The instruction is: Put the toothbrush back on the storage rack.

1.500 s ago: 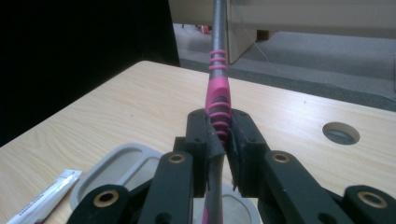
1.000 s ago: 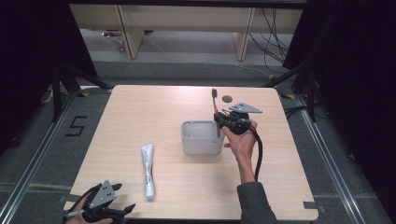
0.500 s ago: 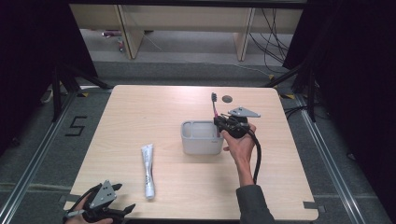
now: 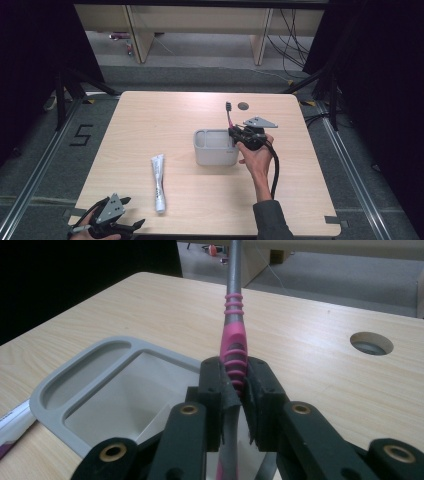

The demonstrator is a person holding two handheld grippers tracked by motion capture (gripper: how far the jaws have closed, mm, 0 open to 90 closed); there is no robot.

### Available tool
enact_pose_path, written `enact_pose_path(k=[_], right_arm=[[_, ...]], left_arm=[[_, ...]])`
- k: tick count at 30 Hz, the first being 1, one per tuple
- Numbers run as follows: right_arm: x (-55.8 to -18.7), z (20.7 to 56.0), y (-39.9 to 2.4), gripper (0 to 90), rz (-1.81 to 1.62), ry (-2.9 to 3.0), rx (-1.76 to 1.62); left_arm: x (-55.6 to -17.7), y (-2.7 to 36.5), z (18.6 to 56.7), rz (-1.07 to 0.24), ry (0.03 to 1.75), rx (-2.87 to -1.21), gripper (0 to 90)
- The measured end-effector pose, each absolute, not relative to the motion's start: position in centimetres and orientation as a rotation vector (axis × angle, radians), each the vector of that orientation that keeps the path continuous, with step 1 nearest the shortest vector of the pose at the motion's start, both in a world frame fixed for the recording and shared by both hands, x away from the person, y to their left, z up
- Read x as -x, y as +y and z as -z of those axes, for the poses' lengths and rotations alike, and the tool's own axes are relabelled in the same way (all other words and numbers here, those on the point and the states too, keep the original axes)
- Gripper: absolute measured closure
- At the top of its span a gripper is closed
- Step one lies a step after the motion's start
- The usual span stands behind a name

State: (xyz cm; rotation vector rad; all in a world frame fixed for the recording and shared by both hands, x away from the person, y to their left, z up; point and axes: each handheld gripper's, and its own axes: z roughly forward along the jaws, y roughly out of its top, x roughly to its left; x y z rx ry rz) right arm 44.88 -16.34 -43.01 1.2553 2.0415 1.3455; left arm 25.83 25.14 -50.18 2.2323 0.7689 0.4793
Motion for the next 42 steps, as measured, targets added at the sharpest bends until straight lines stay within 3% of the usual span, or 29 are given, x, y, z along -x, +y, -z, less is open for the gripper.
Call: enact_pose_path(k=[15, 42], right_arm=[[-44.9, 43.4, -16.7, 78.0, -1.370, 2.031, -1.262], [-42.1, 41.4, -19.1, 62.0, -1.410, 2.007, -1.212]], left_arm=[[-25.9, 25.2, 50.2, -0.479, 0.757, -2.243, 15.9], [-25.9, 25.0, 50.3, -0.483, 0.777, -2.212, 15.9]])
